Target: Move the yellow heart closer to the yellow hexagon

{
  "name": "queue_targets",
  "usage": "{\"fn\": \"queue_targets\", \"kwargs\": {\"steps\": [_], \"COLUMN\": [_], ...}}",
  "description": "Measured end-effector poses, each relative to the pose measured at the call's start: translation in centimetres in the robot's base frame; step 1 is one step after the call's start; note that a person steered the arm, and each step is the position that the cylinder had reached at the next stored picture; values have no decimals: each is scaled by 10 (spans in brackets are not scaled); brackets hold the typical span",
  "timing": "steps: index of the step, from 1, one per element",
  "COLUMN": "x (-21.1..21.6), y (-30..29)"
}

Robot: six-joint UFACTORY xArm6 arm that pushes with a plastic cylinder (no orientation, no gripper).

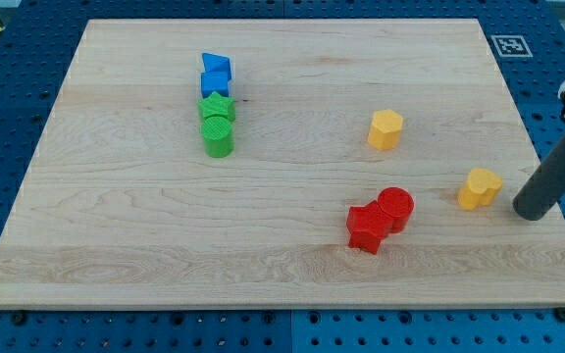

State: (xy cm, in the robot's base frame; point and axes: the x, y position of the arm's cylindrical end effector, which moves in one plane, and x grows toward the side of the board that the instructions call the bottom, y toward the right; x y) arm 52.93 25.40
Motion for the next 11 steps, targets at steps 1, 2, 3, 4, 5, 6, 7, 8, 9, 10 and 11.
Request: {"fn": "queue_targets", "kwargs": {"steps": [1,2,3,4,5,6,7,8,9,10,11], "x": [0,-3,-10,3,4,4,-9,-20,-21,-32,-41], "y": [-36,-66,-67,-56,-38,-32,-26,-29,-56,-79,-84]}}
